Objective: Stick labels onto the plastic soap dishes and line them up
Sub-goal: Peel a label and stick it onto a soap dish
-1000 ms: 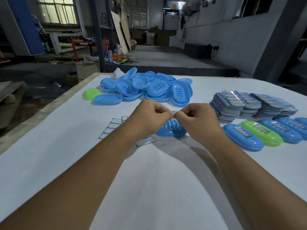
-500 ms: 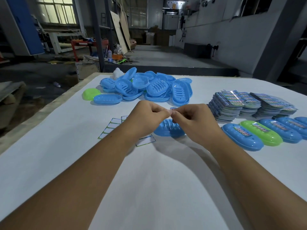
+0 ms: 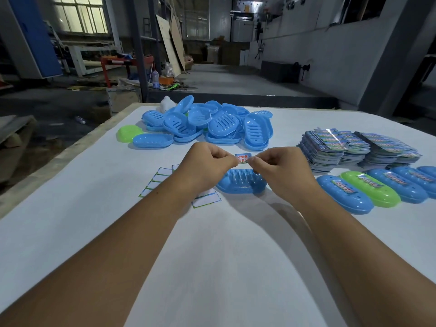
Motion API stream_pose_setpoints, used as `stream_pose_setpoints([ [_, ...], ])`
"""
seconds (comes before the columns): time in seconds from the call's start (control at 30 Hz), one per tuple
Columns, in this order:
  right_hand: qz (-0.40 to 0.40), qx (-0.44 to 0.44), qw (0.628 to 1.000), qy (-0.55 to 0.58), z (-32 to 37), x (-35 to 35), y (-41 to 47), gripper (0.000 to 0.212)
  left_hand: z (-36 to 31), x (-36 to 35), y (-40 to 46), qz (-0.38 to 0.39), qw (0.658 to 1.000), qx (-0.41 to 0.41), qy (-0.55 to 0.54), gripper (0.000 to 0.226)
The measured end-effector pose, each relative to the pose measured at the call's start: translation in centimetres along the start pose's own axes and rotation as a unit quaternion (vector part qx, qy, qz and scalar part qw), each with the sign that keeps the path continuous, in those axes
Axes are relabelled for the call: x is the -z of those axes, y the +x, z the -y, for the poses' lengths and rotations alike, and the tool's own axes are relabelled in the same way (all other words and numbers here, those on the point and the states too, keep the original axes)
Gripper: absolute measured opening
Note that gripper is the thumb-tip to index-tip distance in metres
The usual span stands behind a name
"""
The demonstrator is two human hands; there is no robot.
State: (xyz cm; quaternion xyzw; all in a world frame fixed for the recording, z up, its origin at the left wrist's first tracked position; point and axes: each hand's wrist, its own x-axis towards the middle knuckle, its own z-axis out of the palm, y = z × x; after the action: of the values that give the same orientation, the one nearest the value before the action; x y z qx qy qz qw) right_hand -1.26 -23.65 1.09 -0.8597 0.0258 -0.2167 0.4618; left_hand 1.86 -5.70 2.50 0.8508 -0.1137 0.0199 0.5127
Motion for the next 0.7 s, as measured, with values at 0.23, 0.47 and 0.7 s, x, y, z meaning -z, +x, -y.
stream_pose_setpoints([
  [0.23,0.006,-0.051,0.998,0.020,-0.2,0.1,0.2,0.032,0.7,-0.1,0.1,0.001,0.999,0.040,-0.017,0.020],
  [0.47,0.020,-0.063,0.997,-0.029,-1.0,-0.2,0.4,0.046,1.3,-0.9,1.0,0.020,0.998,0.049,0.046,0.029],
  [0.7,0.027,-0.060,0.995,-0.080,-1.5,-0.6,0.8,0.037,1.4,-1.1,1.6,0.027,0.991,0.052,0.120,0.031],
])
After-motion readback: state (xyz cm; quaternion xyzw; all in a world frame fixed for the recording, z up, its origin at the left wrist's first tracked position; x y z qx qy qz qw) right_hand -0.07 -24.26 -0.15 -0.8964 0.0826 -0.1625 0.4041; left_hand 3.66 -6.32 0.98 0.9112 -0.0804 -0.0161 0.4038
